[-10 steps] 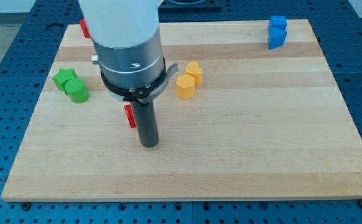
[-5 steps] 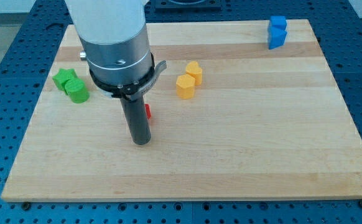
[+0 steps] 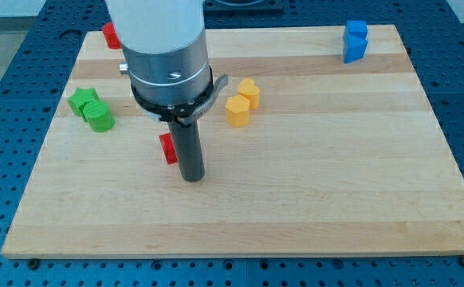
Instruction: Push red star towards red circle
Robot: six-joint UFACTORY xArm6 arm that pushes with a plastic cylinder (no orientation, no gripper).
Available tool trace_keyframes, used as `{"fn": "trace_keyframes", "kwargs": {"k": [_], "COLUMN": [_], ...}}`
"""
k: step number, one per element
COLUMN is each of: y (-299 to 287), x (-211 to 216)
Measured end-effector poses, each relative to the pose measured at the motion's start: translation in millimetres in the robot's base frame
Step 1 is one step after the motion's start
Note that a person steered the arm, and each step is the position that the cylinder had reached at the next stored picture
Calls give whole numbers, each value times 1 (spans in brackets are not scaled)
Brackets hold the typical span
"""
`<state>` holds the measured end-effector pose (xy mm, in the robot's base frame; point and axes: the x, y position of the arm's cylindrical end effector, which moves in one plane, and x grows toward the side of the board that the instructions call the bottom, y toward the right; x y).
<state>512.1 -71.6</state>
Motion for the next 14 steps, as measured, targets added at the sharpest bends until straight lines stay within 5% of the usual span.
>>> {"fn": "trace_keyframes", "kwargs": {"k": [14], "y": [-26], "x": [-43]}}
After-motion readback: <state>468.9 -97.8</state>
